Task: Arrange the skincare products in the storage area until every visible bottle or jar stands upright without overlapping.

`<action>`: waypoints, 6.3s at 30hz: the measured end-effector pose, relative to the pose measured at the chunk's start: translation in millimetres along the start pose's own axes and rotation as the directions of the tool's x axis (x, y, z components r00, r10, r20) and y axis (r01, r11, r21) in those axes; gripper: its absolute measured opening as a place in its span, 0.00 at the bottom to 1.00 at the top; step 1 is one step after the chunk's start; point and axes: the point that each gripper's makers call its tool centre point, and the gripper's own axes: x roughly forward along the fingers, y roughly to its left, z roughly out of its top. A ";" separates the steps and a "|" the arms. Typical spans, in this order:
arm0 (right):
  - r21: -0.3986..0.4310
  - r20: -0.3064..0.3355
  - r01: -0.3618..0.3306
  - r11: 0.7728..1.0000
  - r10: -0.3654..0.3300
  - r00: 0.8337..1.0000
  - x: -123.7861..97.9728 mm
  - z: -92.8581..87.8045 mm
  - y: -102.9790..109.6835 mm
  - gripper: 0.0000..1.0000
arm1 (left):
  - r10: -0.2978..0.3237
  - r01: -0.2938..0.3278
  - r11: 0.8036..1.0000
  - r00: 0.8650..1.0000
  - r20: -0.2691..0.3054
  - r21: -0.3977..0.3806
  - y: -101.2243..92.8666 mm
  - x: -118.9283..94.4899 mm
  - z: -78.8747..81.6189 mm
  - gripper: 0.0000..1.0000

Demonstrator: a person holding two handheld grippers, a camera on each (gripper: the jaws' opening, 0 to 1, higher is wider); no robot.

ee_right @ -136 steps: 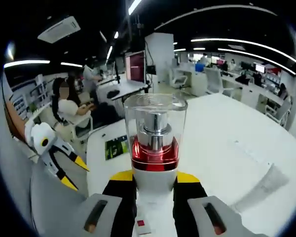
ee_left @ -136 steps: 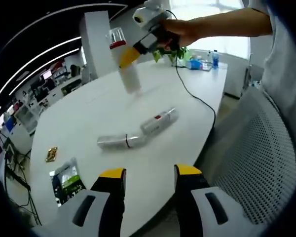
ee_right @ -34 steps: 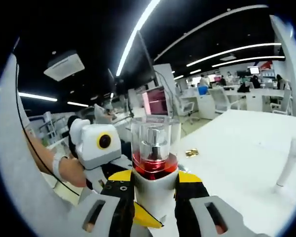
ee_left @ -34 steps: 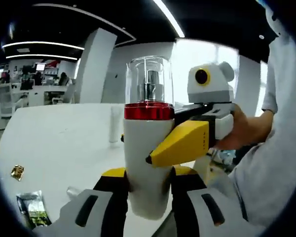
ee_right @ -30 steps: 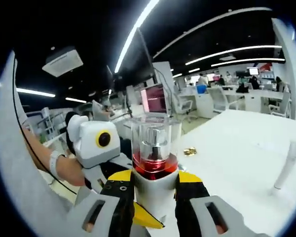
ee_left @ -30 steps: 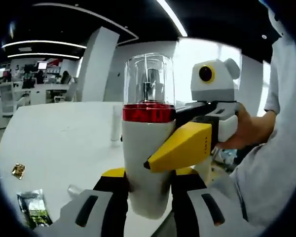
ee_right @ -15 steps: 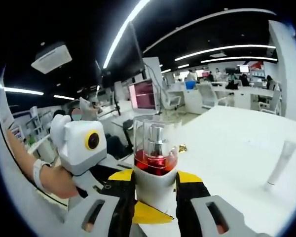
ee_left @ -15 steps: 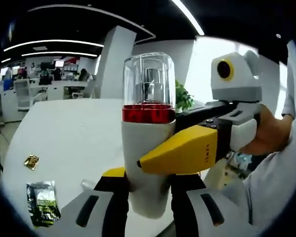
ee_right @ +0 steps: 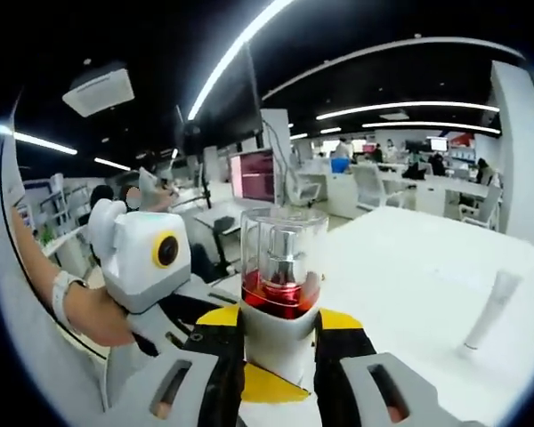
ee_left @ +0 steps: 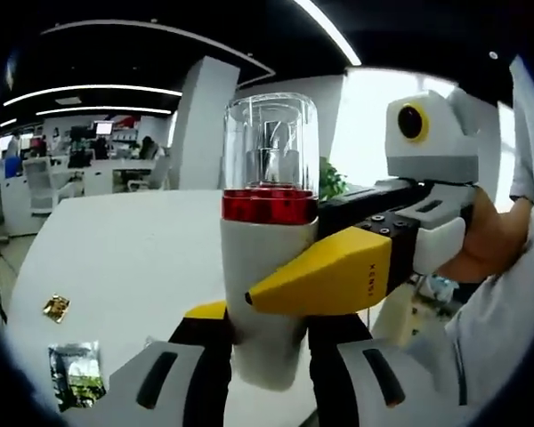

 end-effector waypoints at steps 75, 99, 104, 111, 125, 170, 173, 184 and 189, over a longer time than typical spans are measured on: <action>0.122 0.007 0.498 0.859 -0.502 0.865 -100.4 -30.3 -256.9 0.22 | 0.257 -0.108 0.932 0.870 -0.421 0.345 62.3 -65.3 -136.6 0.42; 0.134 0.001 0.499 0.856 -0.504 0.864 -90.6 -73.0 -317.6 0.22 | 0.225 -0.070 0.941 0.860 -0.458 0.331 57.6 -64.6 -144.5 0.39; 0.100 0.004 0.491 0.866 -0.494 0.870 -85.1 -78.5 -325.0 0.22 | 0.201 -0.061 0.953 0.859 -0.471 0.296 55.1 -63.6 -147.5 0.39; 0.062 0.024 0.457 0.888 -0.459 0.888 -71.5 -80.4 -337.0 0.22 | 0.196 -0.064 0.958 0.858 -0.475 0.281 55.4 -63.9 -148.4 0.40; 0.053 0.048 0.424 0.904 -0.427 0.903 -55.2 -87.6 -369.2 0.22 | 0.198 -0.061 0.958 0.848 -0.491 0.281 56.4 -64.8 -152.1 0.39; 0.027 0.101 0.363 0.932 -0.364 0.926 -42.4 -103.7 -364.9 0.26 | 0.208 -0.059 0.954 0.838 -0.505 0.295 58.4 -65.9 -154.5 0.38; 0.051 0.073 0.353 0.934 -0.356 0.932 -42.5 -110.8 -371.9 0.36 | 0.208 -0.056 0.953 0.835 -0.509 0.298 58.6 -66.1 -155.5 0.38; -0.010 -0.041 0.286 0.958 -0.286 0.957 -36.3 -124.0 -365.0 0.24 | 0.205 -0.049 0.952 0.833 -0.514 0.301 58.2 -66.3 -156.6 0.36; -0.009 -0.041 0.280 0.960 -0.280 0.959 -36.2 -124.3 -366.0 0.24 | 0.207 -0.047 0.951 0.831 -0.517 0.305 58.2 -66.7 -156.8 0.35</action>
